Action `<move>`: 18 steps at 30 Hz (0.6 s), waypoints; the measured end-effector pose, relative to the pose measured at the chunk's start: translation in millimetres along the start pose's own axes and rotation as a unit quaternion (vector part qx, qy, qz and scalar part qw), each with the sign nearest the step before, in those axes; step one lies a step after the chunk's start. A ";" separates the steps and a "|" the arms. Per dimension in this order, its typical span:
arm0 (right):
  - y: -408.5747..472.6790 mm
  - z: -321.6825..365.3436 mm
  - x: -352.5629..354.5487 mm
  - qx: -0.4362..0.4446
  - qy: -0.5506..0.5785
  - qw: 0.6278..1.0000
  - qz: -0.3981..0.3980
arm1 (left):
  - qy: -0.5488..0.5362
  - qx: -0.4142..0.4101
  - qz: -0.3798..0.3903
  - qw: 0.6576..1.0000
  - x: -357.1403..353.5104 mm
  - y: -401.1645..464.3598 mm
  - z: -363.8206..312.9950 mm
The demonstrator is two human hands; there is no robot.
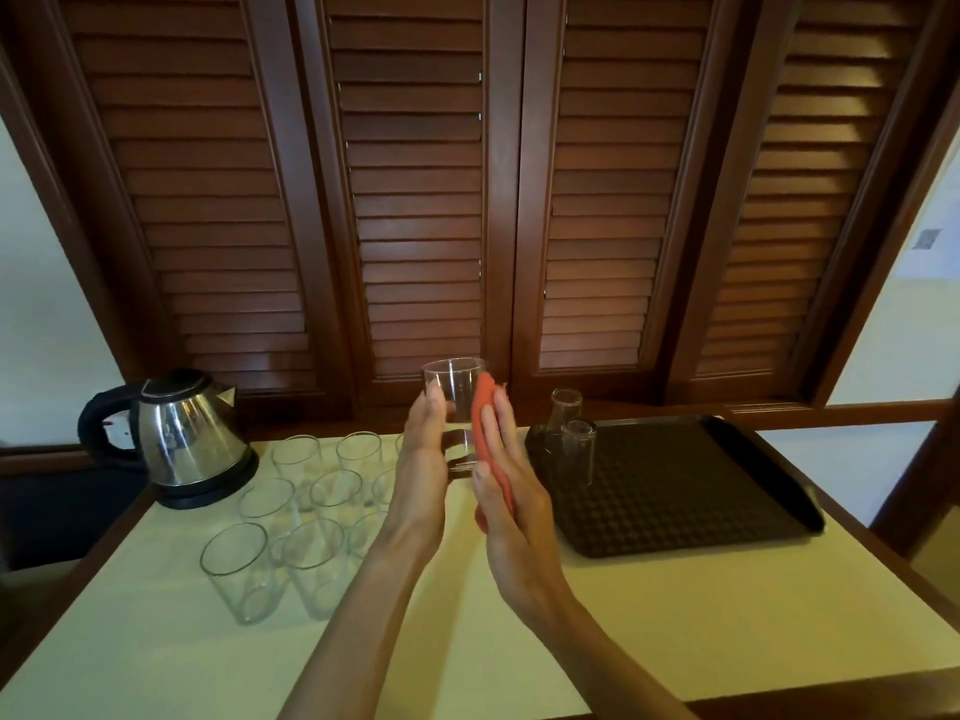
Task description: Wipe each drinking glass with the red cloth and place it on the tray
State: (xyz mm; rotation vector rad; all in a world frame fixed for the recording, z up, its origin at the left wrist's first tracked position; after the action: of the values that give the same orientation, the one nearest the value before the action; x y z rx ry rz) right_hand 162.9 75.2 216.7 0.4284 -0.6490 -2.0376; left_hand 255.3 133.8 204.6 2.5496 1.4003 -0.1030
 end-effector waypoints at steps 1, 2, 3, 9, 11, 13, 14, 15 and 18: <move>1.6 -4.9 4.3 -0.005 0.010 1.000 -0.008 | -0.004 0.004 0.007 1.000 -1.8 -3.0 0.3; 9.3 -10.6 10.6 -0.026 0.016 0.999 -0.021 | -0.011 0.012 0.017 1.000 -5.6 -7.3 3.8; 18.4 -9.6 15.7 -0.044 0.015 0.998 -0.031 | -0.024 0.026 0.028 0.999 -10.0 -12.0 9.2; -6.8 4.8 -10.0 0.044 -0.119 0.990 0.054 | -0.108 0.017 0.026 0.994 -1.8 -3.9 2.0; 5.0 -4.4 2.0 0.002 -0.066 0.998 0.021 | -0.105 0.031 0.029 0.994 -2.5 -7.3 11.2; 25.5 -0.5 11.5 -0.027 -0.088 0.996 -0.012 | -0.083 0.060 0.035 0.994 -8.8 -15.4 24.5; 27.6 5.3 8.9 -0.011 -0.120 0.993 -0.008 | -0.086 0.064 0.037 0.994 -9.9 -16.3 26.4; 22.1 9.2 0.8 0.016 -0.146 0.989 0.012 | -0.098 0.064 0.035 0.993 -7.6 -13.5 24.7; -11.8 6.7 -16.7 0.040 -0.093 0.993 0.065 | -0.143 0.061 0.023 0.988 1.9 -2.8 13.5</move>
State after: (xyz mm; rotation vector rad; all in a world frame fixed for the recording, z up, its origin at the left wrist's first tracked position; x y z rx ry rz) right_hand 159.9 96.5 215.7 0.2359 -0.8519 -1.9458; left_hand 254.7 133.6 190.7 2.5345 1.2601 -0.5391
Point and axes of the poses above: each hand's wrist, its own y-axis towards the middle knuckle, its own x-axis out of the back of the hand, z = x × y, the point moved 10 cm from there along y, towards the middle knuckle, and after that the axes turned 3 degrees about y, right-handed, at the moved point
